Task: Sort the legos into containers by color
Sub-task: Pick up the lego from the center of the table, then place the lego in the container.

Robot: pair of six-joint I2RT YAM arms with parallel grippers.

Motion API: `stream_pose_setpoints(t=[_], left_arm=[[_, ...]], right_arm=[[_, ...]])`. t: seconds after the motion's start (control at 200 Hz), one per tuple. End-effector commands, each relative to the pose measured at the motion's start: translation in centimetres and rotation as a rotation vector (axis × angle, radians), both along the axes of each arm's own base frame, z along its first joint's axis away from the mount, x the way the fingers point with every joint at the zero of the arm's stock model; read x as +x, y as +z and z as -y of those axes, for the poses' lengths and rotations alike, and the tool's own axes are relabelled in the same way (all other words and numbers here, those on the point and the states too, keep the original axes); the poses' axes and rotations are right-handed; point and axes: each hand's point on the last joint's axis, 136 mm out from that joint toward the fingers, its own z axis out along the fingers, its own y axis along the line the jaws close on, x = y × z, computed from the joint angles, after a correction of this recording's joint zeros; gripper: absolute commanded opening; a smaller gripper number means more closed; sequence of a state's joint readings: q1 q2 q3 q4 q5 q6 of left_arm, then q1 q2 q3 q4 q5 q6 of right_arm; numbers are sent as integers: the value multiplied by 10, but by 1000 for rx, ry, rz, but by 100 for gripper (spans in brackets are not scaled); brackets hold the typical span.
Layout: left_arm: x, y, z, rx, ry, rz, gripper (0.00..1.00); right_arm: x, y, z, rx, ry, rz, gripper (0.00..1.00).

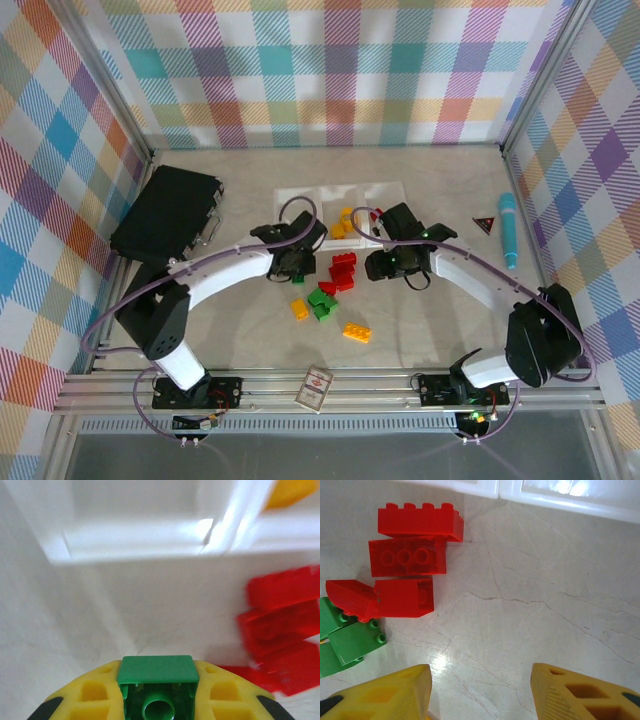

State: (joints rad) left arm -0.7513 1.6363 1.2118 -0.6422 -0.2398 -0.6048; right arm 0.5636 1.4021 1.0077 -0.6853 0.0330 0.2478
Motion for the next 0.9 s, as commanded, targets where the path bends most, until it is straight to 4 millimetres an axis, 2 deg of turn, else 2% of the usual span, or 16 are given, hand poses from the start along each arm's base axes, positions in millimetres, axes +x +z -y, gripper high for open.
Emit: stream_pose_setpoints(t=[0.0, 0.11, 0.225, 0.31, 0.42, 0.63, 0.685, 0.81, 0.895], left_arm=[[26, 46, -8, 112, -40, 143, 8], [60, 57, 2, 164, -84, 199, 8], [92, 47, 11, 214, -105, 188, 8], [112, 36, 9, 210, -85, 173, 7], [126, 28, -1, 176, -31, 160, 6], [136, 7, -16, 115, 12, 122, 8], [137, 0, -16, 104, 9, 105, 13], [141, -7, -13, 91, 0, 93, 35], [143, -9, -8, 79, -19, 88, 43]], right_arm=[[7, 13, 1, 18, -20, 54, 55], [9, 16, 1, 24, -35, 72, 55], [8, 20, 5, 32, -65, 85, 54], [5, 22, 7, 47, -80, 95, 55], [-1, 23, 13, 47, -91, 107, 54], [-9, 19, 20, 32, -92, 112, 55], [-10, 19, 21, 31, -93, 110, 55], [-12, 18, 23, 33, -100, 108, 56], [-14, 19, 24, 37, -104, 110, 56]])
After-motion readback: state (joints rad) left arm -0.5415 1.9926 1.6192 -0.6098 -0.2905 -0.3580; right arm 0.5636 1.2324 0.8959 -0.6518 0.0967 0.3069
